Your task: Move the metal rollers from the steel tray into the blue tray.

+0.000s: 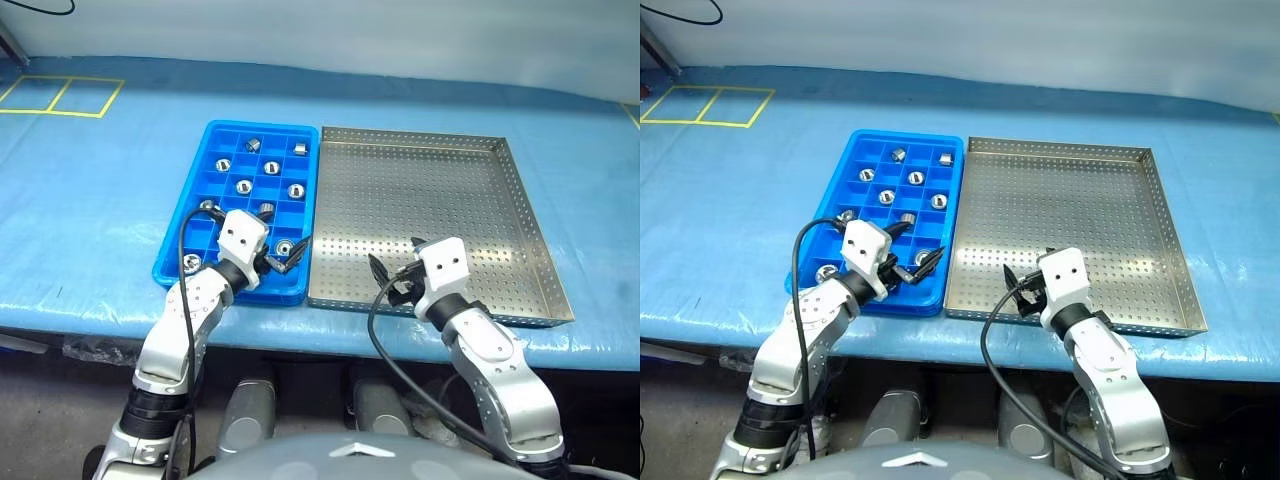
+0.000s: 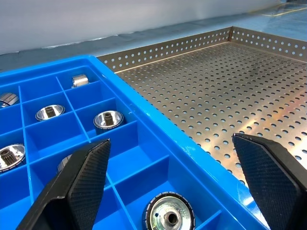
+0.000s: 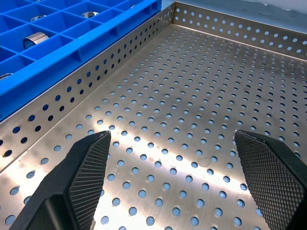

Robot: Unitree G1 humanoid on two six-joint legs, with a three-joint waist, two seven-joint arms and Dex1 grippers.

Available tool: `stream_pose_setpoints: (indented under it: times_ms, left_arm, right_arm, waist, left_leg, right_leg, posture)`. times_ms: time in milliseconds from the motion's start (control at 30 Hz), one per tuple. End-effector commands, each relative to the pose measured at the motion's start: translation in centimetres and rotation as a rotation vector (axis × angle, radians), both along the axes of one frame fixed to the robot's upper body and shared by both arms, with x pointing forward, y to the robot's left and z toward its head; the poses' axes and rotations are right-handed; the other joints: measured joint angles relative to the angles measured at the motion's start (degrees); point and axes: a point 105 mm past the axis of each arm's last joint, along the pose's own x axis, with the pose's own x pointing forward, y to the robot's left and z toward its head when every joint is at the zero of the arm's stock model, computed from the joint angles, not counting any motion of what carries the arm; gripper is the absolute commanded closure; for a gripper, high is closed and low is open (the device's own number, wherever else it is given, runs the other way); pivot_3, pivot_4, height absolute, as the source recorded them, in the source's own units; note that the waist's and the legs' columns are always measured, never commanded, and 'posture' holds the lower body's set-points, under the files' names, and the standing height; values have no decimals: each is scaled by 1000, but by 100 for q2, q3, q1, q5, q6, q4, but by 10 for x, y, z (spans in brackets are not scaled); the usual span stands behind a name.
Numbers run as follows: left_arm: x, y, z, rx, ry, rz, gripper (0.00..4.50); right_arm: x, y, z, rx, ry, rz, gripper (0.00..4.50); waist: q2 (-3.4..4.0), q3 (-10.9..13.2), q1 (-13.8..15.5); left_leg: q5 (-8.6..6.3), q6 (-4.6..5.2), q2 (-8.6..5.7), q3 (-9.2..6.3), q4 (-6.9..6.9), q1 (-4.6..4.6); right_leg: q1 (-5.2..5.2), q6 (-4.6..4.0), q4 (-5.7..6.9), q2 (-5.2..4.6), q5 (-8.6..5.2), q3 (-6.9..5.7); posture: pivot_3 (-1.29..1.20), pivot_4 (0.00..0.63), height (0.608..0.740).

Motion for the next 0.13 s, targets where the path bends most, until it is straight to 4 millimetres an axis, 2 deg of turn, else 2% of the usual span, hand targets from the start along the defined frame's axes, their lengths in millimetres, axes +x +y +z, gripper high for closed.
stream_pose_setpoints:
  times_ms: [33, 133]
  left_arm:
    - [-2, -3, 13, -15, -48, -12, 0]
    - [-3, -3, 12, -15, -47, -14, 0]
  right_arm:
    - [-1, 0, 9, 1, -36, -2, 160]
    - [-1, 0, 9, -1, -36, -1, 160]
  waist:
    - [0, 0, 0]
    - [0, 0, 0]
  left_leg:
    - [0, 0, 0, 0, 0, 0]
    - [0, 0, 0, 0, 0, 0]
  right_leg:
    - [0, 0, 0, 0, 0, 0]
    - [0, 0, 0, 0, 0, 0]
  posture:
    - [-11, 150, 740]
    - [-9, 150, 740]
